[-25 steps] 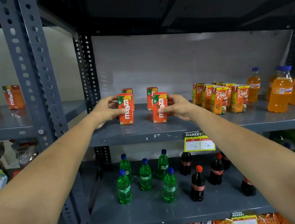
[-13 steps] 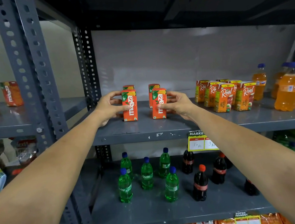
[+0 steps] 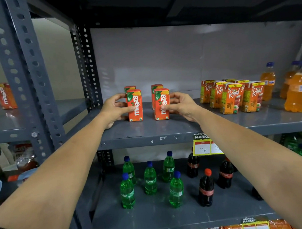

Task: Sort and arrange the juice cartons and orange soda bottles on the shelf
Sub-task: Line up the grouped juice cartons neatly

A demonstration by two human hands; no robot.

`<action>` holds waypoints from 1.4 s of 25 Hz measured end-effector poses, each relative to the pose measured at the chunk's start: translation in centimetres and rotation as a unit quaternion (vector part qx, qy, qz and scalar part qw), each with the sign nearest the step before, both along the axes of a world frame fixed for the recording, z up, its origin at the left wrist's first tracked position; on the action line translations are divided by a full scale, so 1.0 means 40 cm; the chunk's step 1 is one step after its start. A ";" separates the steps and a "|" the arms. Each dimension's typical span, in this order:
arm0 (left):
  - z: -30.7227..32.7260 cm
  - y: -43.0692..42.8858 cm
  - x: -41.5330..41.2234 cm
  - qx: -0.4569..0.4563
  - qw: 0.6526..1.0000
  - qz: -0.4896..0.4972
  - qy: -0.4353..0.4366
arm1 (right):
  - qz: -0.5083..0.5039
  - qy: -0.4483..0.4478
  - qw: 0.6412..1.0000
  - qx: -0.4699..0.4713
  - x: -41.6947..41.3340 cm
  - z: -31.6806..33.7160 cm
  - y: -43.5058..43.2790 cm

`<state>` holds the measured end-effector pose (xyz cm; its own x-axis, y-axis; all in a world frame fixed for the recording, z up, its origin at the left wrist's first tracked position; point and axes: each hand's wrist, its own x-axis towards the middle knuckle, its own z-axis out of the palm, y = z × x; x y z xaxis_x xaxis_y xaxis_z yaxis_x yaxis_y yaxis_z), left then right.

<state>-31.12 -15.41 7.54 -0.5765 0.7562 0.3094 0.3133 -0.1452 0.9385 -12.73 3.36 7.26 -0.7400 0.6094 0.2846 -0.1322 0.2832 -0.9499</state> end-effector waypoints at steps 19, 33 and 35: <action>-0.006 -0.008 0.023 -0.012 0.999 0.032 -0.027 | -0.047 -0.011 0.998 0.036 -0.017 -0.012 -0.007; 0.039 0.001 0.200 -0.290 0.844 0.277 0.357 | -0.112 -0.054 0.987 0.101 0.280 0.002 0.081; 0.033 0.051 0.283 -0.238 0.870 0.254 0.350 | -0.126 -0.061 0.985 0.101 0.347 0.001 0.109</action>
<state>-19.81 -13.37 8.84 -0.6703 0.5976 0.4400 0.7420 0.5322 0.4077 1.13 7.71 7.31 -0.6090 0.7179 0.3371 0.0787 0.4777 -0.8750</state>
